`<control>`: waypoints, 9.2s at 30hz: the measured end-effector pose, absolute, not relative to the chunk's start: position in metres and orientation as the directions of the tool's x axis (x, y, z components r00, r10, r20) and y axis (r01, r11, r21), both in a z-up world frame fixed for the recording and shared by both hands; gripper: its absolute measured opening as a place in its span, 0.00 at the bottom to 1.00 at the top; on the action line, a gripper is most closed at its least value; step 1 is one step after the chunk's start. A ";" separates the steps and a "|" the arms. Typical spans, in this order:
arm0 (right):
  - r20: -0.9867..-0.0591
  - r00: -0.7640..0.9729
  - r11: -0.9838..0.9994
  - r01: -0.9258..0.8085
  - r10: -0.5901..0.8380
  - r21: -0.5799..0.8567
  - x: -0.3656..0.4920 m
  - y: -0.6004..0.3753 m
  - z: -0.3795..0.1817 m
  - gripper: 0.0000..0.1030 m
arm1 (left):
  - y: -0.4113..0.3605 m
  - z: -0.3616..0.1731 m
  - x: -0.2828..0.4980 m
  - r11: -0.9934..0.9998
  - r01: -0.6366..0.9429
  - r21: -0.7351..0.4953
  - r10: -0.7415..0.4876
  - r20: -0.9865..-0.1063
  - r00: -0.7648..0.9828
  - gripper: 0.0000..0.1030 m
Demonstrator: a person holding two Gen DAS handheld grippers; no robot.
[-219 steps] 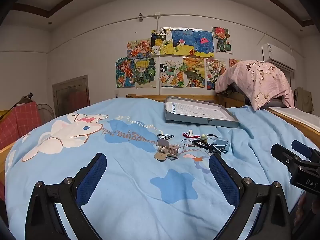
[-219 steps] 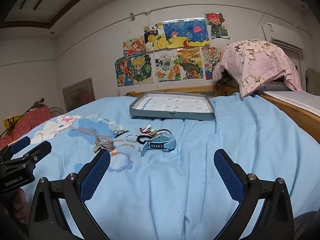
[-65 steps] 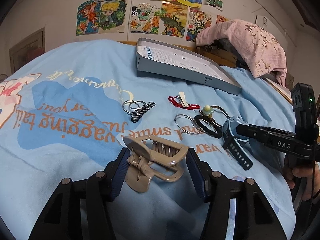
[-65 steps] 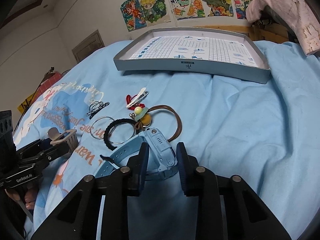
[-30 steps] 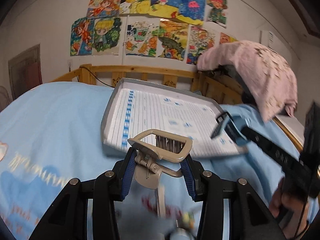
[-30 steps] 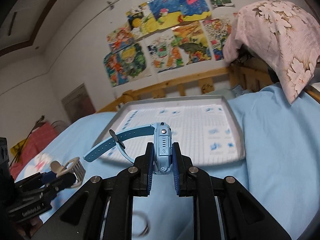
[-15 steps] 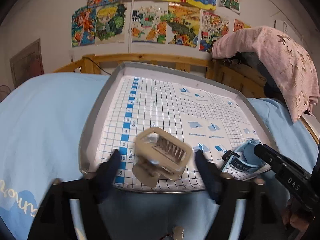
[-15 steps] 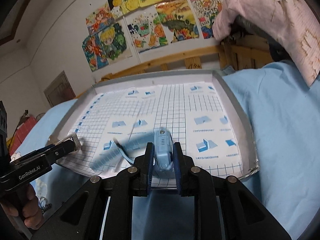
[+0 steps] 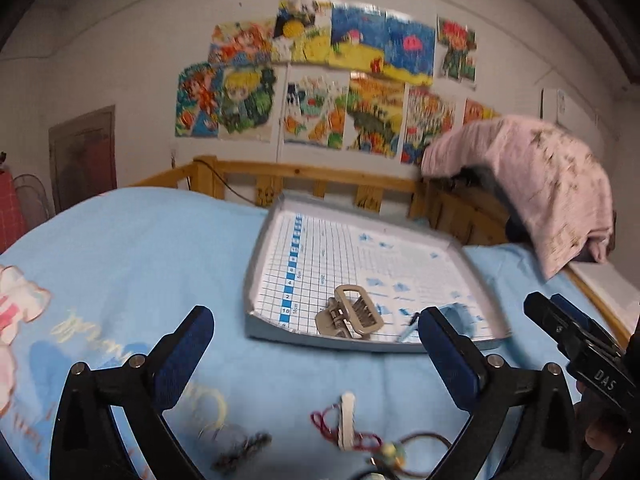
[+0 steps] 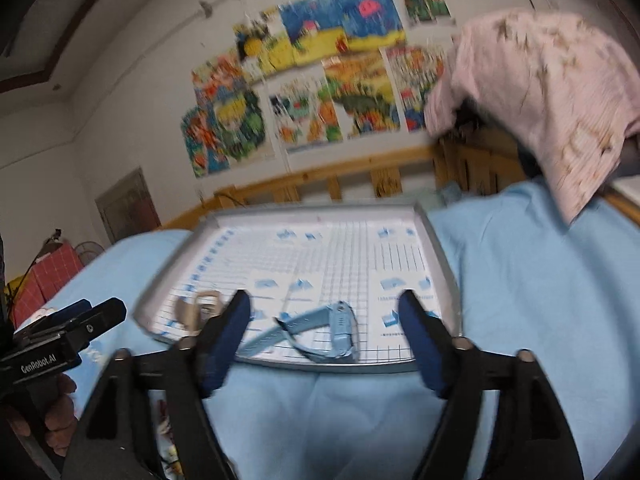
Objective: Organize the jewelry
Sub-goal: 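Lift both open tools away from the tray back over the bed, then grasp a silver ring with the left tool while the right tool grasps the yellow-bead cord charm, then carry the ring and bead charm into the grey tray and open both tools, then lift both open tools away from the tray toward the remaining items, then grasp the striped hair clip with the left tool while the right tool grasps the black hair tie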
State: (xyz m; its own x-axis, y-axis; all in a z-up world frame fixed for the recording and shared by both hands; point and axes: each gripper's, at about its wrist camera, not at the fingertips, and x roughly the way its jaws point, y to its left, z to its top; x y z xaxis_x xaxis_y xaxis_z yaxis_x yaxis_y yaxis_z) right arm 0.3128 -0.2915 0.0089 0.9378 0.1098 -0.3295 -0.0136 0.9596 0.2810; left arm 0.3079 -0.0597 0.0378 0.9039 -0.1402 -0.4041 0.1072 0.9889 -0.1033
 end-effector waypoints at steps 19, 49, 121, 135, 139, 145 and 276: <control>-0.187 0.977 0.977 -0.067 0.106 0.203 0.107 -0.231 0.041 0.98 | 0.001 0.040 0.107 0.994 0.065 -0.087 -0.087 -0.278 0.957 1.00; -0.252 0.959 0.984 -0.089 0.126 0.153 0.082 -0.222 0.036 0.98 | 0.031 0.026 0.099 0.996 0.019 -0.091 -0.050 -0.346 0.937 1.00; -0.376 0.882 0.956 -0.231 0.283 0.180 0.283 -0.259 0.021 0.02 | -0.062 0.047 0.305 0.945 0.319 -0.066 -0.305 -0.522 0.797 0.02; -0.265 0.942 0.962 -0.141 0.203 0.236 0.369 -0.295 0.029 0.02 | -0.121 0.036 0.414 0.946 0.297 -0.127 -0.319 -0.511 0.798 0.02; -0.320 0.931 0.961 -0.090 0.175 0.262 0.390 -0.306 0.003 0.02 | -0.140 0.016 0.431 0.945 0.301 -0.132 -0.323 -0.540 0.778 0.02; -0.370 0.919 0.944 -0.004 0.134 0.330 0.405 -0.331 -0.019 0.02 | -0.158 -0.008 0.440 0.945 0.299 -0.129 -0.317 -0.579 0.751 0.02; -0.539 0.755 0.927 -0.330 0.372 0.178 0.254 -0.171 -0.049 0.31 | 0.021 -0.075 0.282 0.949 0.263 -0.172 -0.312 -0.623 0.717 0.43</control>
State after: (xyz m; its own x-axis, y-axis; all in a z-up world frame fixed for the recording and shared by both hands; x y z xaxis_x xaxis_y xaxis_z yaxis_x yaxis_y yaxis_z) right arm 0.2537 -0.1711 -0.0493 0.7553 0.3723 -0.5394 -0.3297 0.9271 0.1782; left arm 0.2820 0.0212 -0.0750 0.7171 -0.3118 -0.6233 0.2631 0.9493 -0.1721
